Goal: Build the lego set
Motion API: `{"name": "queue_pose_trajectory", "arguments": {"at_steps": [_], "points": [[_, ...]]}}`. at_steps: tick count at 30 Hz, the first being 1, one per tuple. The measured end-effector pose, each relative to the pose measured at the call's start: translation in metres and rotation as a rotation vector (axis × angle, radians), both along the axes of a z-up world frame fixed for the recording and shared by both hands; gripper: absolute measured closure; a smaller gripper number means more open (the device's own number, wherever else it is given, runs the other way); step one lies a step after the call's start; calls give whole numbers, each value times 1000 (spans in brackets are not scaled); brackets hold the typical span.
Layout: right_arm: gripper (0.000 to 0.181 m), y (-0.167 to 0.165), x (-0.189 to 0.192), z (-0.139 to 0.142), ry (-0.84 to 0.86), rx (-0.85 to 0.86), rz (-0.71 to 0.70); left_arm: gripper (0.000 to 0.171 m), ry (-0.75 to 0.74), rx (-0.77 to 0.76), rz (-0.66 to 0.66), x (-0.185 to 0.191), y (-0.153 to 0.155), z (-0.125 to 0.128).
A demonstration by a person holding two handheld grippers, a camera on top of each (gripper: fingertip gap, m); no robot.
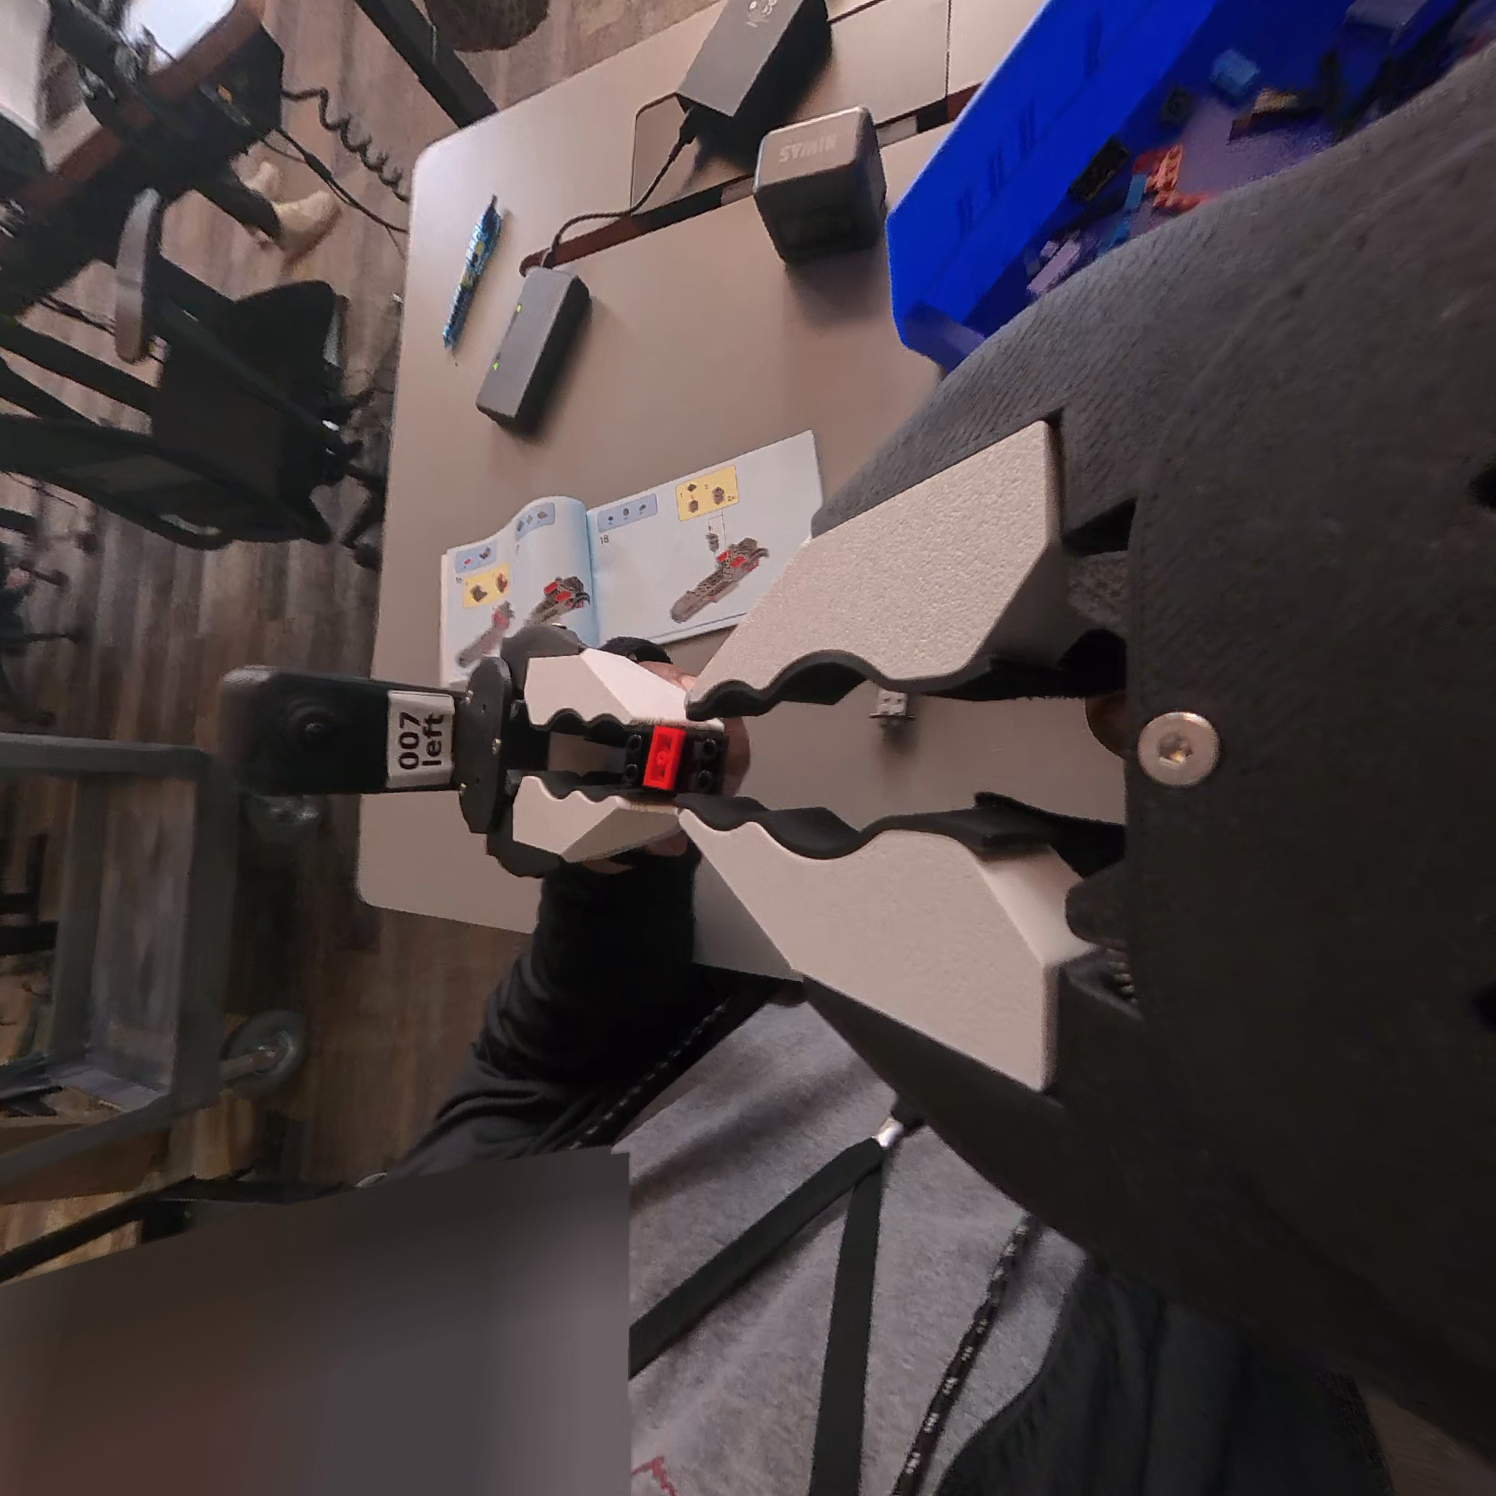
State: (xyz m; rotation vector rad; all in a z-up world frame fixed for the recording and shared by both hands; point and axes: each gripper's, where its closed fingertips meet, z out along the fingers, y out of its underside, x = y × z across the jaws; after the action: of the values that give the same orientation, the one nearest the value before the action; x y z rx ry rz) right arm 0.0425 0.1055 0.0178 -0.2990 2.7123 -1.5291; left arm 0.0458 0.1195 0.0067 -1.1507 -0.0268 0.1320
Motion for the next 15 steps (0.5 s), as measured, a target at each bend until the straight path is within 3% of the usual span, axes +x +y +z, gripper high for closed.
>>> {"name": "queue_pose_trajectory", "arguments": {"at_steps": [7, 15], "points": [[159, 9, -16, -10, -89, -237, -111, 155, -42, -57, 14, -7, 3, -16], [158, 42, -48, -36, -166, -536, -352, 154, -122, -84, 57, -14, -3, -42]]}}
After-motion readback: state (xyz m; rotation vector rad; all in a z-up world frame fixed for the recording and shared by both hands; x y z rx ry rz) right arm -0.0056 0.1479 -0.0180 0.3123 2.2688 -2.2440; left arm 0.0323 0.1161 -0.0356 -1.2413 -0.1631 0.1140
